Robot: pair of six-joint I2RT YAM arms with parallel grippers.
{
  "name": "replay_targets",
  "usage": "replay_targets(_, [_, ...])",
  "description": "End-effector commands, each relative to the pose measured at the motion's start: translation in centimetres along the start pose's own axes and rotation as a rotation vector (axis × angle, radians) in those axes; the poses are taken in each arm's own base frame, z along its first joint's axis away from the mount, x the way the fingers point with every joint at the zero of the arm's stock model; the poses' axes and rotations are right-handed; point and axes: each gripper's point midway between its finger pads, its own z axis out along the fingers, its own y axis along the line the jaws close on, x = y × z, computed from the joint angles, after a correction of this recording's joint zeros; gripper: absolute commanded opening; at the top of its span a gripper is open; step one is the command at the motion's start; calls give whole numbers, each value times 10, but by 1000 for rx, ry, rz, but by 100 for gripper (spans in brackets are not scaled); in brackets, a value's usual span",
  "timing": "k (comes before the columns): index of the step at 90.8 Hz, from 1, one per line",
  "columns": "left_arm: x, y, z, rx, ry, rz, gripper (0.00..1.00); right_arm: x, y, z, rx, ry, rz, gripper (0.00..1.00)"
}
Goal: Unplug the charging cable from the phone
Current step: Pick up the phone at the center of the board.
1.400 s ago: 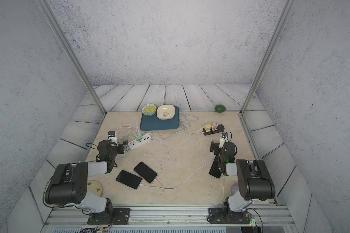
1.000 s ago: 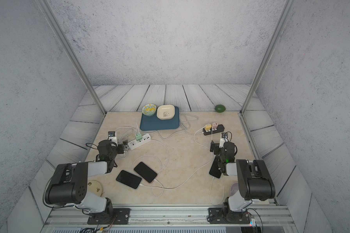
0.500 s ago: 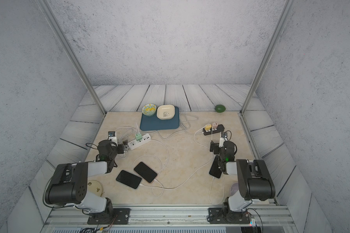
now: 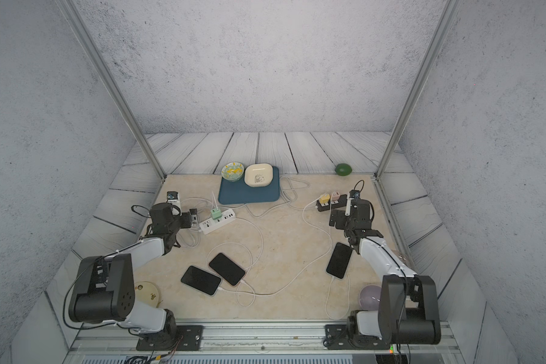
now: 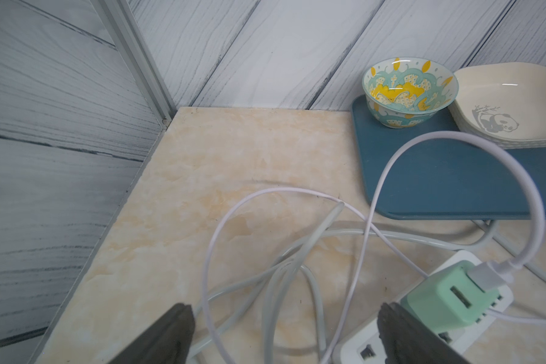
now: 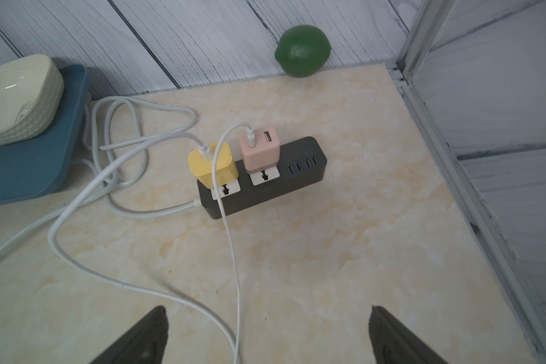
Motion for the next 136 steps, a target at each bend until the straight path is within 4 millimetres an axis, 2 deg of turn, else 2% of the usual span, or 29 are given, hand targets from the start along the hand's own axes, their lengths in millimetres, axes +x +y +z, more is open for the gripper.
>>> replay_targets(1, [12, -3, -6, 39, 84, 11, 98, 62, -20, -26, 131, 299, 99, 99])
replay_targets(14, [11, 1, -8, 70, 115, -22, 98, 86, -32, -49, 220, 398, 211, 99])
replay_targets(35, [10, 8, -11, 85, 135, -61, 98, 116, -18, -64, 170, 534, 306, 99])
replay_targets(53, [12, 8, -14, 89, 141, -57, 98, 134, -9, -56, 138, 602, 347, 99])
replay_targets(77, [15, 12, -16, 80, 142, -60, 98, 148, -16, -42, 185, 637, 345, 99])
replay_targets(136, [20, 20, -12, 64, 156, -82, 98, 161, -20, -20, 220, 671, 326, 99])
